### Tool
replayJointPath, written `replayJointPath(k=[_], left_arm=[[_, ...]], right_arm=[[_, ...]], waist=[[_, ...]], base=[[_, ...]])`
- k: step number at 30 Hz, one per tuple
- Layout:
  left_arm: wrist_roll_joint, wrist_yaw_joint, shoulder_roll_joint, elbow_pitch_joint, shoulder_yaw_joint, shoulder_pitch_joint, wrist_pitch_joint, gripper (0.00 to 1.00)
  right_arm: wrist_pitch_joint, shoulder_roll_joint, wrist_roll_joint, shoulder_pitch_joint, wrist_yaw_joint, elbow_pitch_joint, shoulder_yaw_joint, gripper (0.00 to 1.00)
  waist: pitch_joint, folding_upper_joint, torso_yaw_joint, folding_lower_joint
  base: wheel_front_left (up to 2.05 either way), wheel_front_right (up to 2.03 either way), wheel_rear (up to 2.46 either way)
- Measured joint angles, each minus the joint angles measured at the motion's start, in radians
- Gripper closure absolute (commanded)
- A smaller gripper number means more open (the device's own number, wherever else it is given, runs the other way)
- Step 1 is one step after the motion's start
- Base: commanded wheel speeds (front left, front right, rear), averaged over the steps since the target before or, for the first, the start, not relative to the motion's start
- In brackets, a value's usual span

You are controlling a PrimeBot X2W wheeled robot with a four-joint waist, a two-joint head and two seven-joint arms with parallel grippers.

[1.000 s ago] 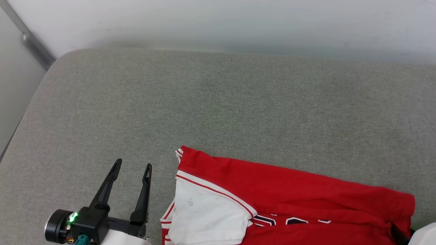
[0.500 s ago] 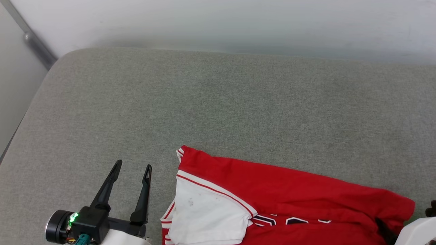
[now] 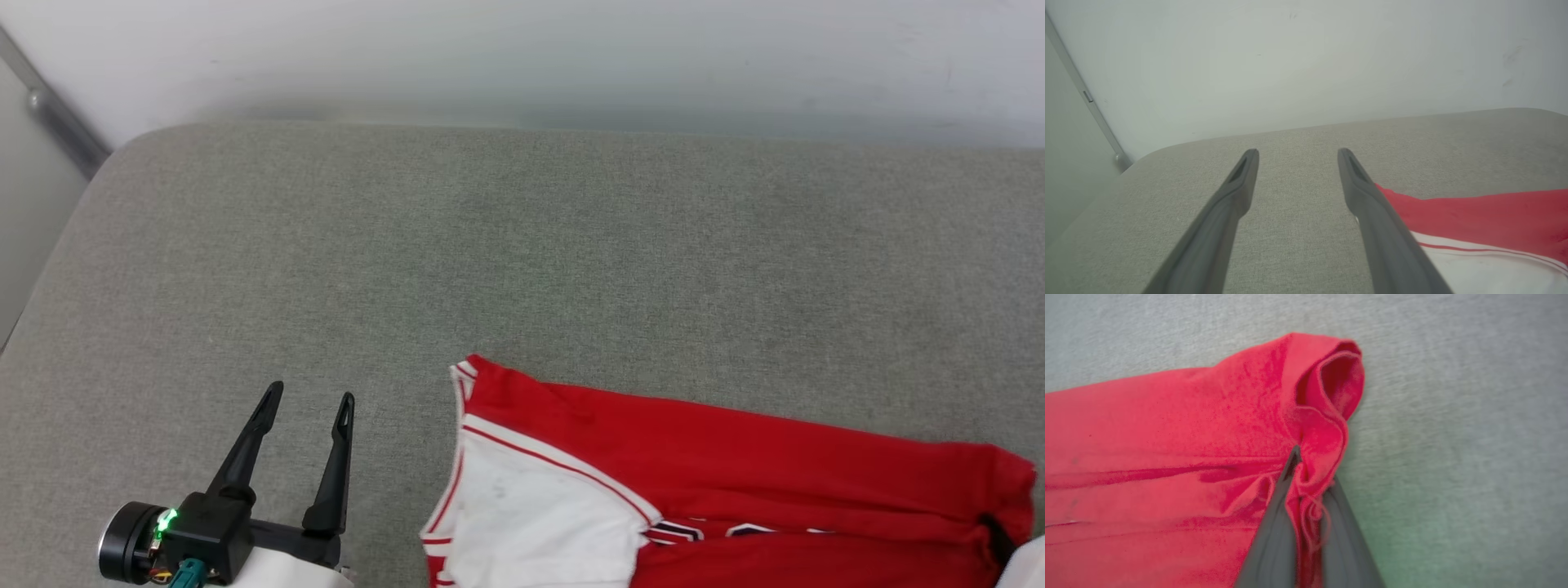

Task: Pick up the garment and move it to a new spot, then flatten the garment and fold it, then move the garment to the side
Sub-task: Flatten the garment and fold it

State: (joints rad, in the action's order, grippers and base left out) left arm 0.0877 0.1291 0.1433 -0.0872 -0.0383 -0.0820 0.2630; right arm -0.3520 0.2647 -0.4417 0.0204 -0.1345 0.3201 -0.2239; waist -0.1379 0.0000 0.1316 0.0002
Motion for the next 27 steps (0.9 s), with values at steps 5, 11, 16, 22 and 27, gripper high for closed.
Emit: replayJointPath(k=[5, 11, 16, 22, 27], left_arm=[[0.000, 0.000, 0.005, 0.000, 0.001, 0.000, 0.000, 0.00], [-0.003, 0.000, 0.011, 0.002, 0.003, 0.000, 0.000, 0.00], [-0.003, 0.000, 0.013, 0.004, 0.007, -0.004, 0.000, 0.00], [-0.003, 0.000, 0.012, 0.006, 0.005, -0.018, 0.000, 0.00], [-0.003, 0.000, 0.013, 0.007, -0.005, -0.021, 0.000, 0.00]], right_arm=[[0.026, 0.020, 0.080, -0.012, 0.002, 0.032, -0.124, 1.00], [0.030, 0.015, 0.110, -0.026, 0.003, 0.029, -0.166, 1.00], [0.025, -0.006, 0.096, -0.018, 0.003, -0.032, -0.134, 1.00], [-0.018, -0.041, 0.063, 0.033, 0.004, -0.155, -0.055, 1.00], [-0.091, -0.087, 0.054, 0.074, 0.004, -0.275, 0.032, 1.00]], waist=[[0.000, 0.0000, -0.015, 0.0000], [0.007, 0.0000, -0.034, 0.0000], [0.020, 0.0000, -0.049, 0.0000], [0.046, 0.0000, -0.061, -0.0001], [0.058, 0.0000, -0.057, -0.0001]], base=[[0.00, 0.00, 0.00], [0.00, 0.00, 0.00], [0.00, 0.00, 0.00], [0.00, 0.00, 0.00], [0.00, 0.00, 0.00]])
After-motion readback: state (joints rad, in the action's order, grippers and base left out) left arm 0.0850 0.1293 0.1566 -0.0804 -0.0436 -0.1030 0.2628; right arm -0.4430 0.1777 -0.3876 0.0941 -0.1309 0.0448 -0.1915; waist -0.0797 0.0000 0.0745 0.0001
